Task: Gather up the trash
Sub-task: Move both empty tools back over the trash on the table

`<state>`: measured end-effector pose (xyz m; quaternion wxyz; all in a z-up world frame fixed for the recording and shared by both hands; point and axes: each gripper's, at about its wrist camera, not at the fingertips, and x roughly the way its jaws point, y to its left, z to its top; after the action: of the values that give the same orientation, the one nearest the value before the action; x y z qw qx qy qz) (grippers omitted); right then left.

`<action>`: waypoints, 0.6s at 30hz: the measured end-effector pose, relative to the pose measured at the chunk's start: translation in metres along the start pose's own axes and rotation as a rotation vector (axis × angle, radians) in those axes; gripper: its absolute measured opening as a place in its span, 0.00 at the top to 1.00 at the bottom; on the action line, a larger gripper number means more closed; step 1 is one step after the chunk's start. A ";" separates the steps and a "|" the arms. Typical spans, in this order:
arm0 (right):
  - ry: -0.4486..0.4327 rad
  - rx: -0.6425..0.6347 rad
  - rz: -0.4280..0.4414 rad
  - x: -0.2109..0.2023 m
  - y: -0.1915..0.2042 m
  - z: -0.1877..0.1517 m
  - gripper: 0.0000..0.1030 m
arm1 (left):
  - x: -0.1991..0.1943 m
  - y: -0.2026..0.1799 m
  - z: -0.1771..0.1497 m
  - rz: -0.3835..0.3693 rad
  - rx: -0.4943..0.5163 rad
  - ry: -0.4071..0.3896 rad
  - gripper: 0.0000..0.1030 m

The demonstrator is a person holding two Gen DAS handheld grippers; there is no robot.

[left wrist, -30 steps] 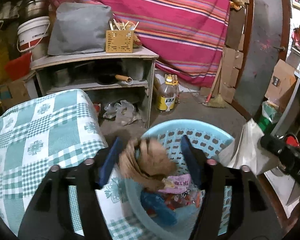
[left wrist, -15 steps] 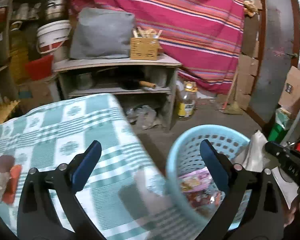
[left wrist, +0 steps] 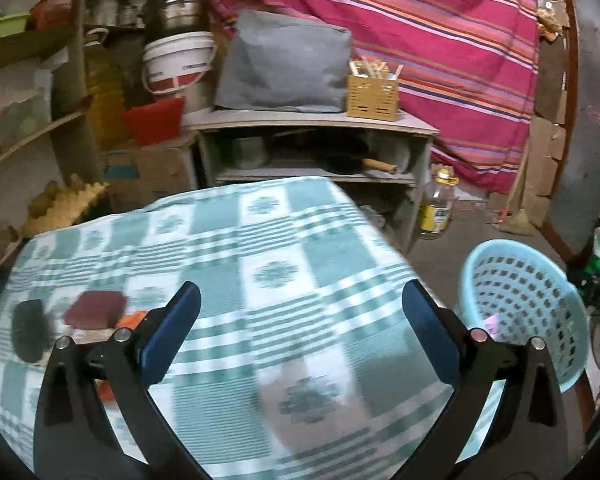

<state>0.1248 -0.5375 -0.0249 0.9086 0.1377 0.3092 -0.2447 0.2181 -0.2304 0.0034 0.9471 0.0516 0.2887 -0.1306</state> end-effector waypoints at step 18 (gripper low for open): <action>-0.032 -0.172 0.188 -0.034 0.172 -0.025 0.13 | -0.030 0.174 -0.026 0.267 -0.117 0.022 0.05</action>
<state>0.1808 -0.3705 -0.0056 0.9407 0.0838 0.3004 -0.1335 0.2286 -0.0522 0.0029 0.9542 0.0356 0.2968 0.0140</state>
